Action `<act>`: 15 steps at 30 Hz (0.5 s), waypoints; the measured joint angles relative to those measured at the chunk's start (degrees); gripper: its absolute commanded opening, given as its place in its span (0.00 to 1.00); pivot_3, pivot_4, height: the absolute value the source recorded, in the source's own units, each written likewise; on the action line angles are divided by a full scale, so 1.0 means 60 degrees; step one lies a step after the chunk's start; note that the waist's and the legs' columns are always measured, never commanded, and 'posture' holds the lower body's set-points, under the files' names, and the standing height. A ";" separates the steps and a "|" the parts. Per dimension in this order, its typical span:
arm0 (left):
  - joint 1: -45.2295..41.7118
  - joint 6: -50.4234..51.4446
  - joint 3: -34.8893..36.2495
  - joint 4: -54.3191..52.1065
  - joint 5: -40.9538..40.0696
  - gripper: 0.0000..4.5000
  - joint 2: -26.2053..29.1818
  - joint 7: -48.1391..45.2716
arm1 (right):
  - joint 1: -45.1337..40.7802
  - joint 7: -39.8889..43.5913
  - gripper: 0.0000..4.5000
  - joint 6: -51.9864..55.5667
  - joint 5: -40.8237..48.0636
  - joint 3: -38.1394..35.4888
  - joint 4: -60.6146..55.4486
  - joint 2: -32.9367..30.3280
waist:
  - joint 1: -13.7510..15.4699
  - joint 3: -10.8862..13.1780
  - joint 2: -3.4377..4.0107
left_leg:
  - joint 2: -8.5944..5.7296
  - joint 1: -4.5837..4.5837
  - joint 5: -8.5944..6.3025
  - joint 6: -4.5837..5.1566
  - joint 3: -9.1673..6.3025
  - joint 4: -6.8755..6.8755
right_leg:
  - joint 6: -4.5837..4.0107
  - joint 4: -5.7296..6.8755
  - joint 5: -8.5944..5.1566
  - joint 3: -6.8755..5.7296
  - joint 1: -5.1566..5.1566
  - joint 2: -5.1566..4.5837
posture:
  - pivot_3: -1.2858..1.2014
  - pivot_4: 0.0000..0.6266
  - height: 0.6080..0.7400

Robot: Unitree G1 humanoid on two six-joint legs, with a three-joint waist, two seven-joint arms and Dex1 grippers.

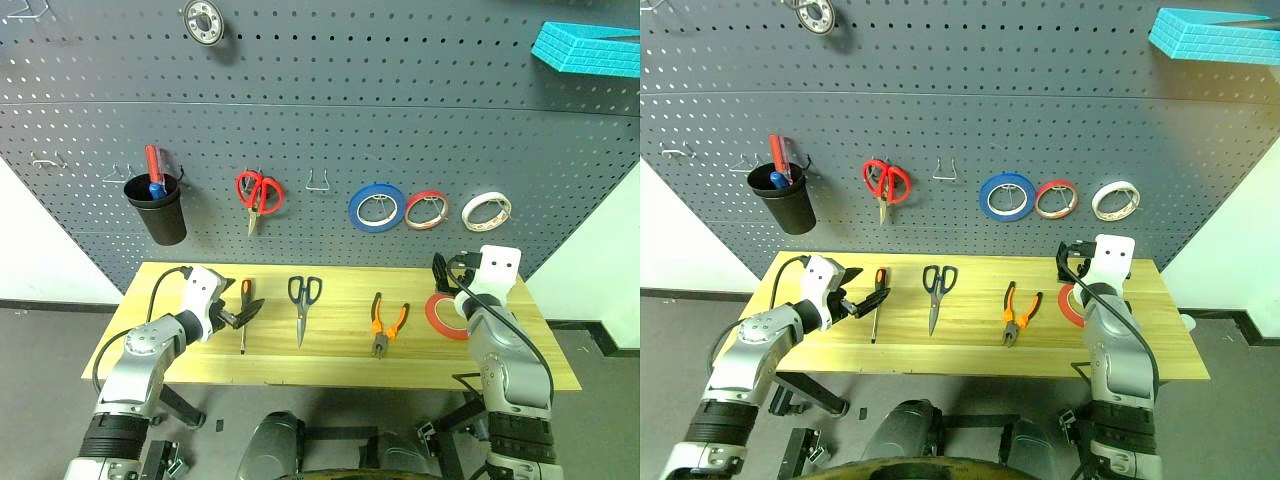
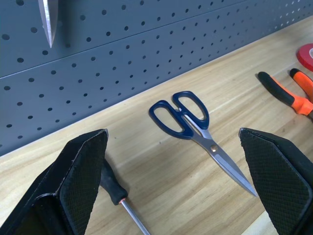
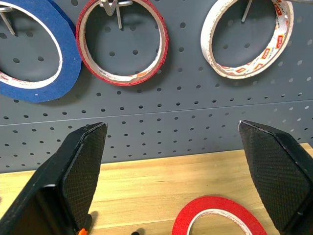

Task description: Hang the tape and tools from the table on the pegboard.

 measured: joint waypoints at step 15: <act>-0.0105 -0.0021 0.0000 0.0064 0.0002 1.00 0.0004 -0.0007 | 0.0000 -0.0069 0.99 -0.0113 0.0000 -0.0002 0.0010 0.0051 | 0.0000 0.0000 0.0000 | 0.0000 0.0000 0.0000 0.0000 0.0000 0.0000 | 0.0000 0.0000 0.0000 0.0000 0.0000 0.0000 | 0.66 0.00 0.37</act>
